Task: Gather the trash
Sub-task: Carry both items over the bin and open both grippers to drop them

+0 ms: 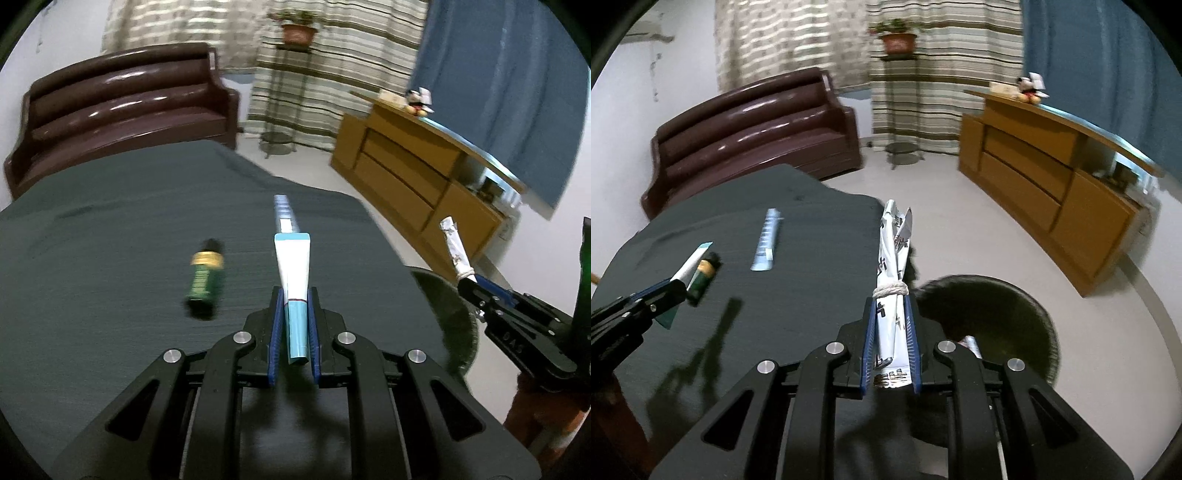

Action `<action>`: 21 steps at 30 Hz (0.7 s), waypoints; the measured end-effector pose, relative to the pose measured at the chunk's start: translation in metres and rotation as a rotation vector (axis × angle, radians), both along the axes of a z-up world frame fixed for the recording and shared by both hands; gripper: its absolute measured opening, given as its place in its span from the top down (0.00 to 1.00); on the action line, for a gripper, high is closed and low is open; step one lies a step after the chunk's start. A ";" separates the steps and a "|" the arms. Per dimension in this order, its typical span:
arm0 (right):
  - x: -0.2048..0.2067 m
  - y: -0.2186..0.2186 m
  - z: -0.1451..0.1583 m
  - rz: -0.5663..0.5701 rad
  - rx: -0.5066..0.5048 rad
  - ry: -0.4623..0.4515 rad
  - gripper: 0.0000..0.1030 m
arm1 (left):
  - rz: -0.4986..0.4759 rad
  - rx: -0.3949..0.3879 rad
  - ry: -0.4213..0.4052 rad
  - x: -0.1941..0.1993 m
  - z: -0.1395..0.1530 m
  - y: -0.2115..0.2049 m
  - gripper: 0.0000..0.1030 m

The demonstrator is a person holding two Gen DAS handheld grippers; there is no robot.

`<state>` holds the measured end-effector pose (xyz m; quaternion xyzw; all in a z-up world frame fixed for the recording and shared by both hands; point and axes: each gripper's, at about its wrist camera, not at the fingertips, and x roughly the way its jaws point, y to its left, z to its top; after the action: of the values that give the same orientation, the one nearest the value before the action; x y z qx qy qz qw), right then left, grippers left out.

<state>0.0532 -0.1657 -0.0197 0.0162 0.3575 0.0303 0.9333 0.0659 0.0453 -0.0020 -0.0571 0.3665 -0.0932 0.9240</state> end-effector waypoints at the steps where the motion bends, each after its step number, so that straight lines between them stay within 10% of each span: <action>1: -0.001 -0.008 -0.001 -0.016 0.000 0.000 0.84 | -0.020 0.005 -0.004 0.001 0.000 -0.011 0.88; 21: 0.000 -0.083 -0.018 -0.143 0.014 0.000 0.84 | -0.184 0.087 -0.020 0.016 -0.013 -0.133 0.88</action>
<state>0.0528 -0.2485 -0.0374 0.0479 0.3554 -0.0339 0.9329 0.0816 -0.0872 -0.0155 0.0180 0.3648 -0.1621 0.9167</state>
